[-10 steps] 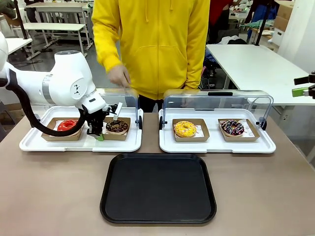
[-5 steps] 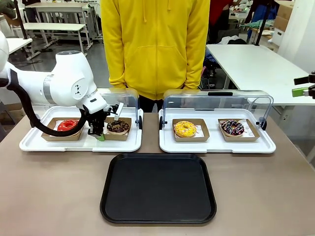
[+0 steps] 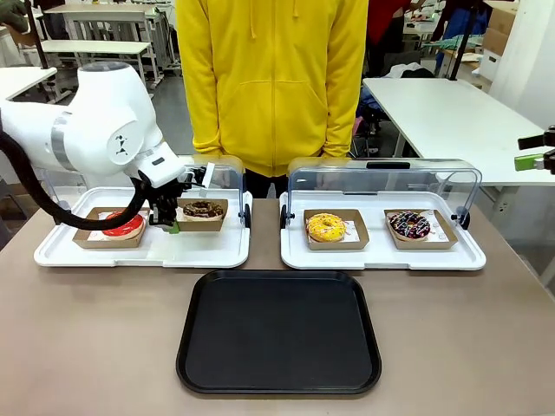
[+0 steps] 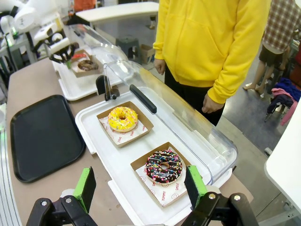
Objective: Move the second donut from the left to the tray.
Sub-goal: Pick up the Paper togo box containing the Donut indicated by the person and place it on the Handle tray.
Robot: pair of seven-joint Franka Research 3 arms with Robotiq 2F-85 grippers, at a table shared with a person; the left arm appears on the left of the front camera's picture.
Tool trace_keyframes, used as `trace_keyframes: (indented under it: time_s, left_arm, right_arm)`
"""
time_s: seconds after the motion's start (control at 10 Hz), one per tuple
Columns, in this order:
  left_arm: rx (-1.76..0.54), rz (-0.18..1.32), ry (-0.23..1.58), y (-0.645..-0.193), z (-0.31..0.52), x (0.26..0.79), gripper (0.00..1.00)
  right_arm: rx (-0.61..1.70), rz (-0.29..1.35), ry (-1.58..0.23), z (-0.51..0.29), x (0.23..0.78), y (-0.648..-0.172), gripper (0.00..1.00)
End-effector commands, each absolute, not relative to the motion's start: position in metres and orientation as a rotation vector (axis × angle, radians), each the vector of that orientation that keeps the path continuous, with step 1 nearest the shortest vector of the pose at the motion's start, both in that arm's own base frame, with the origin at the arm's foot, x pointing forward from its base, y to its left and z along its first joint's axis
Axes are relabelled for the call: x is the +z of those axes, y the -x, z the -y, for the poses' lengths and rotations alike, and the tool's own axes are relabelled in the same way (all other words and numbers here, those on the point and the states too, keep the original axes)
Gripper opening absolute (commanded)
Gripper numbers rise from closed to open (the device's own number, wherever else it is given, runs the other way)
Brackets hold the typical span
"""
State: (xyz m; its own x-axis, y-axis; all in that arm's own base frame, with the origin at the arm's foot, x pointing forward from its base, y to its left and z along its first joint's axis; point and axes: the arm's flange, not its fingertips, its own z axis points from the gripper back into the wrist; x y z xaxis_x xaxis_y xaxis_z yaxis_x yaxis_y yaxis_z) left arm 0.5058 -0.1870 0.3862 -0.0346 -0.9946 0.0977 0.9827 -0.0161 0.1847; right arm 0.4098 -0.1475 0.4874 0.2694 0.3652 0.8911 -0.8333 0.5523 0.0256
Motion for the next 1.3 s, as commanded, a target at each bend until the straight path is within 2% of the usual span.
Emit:
trace_keyframes:
  time_s: [0.0,0.5,0.8,1.2]
  left_arm:
    - [-1.566,0.290,-0.134,-0.471,0.191,0.403,0.02]
    - [-1.492,0.333,-0.159,-0.388,0.208,0.429,0.02]
    - [-1.463,0.386,-0.152,-0.334,0.231,0.425,0.02]
    - [-1.457,0.418,-0.134,-0.296,0.293,0.395,0.02]
  right_arm:
    - [0.871,0.999,-0.563,0.147,0.489,-0.410,1.00]
    - [0.871,0.999,-0.563,0.147,0.489,-0.410,1.00]
    - [0.871,0.999,-0.563,0.147,0.489,-0.410,1.00]
    - [0.871,0.999,-0.563,0.147,0.489,-0.410,1.00]
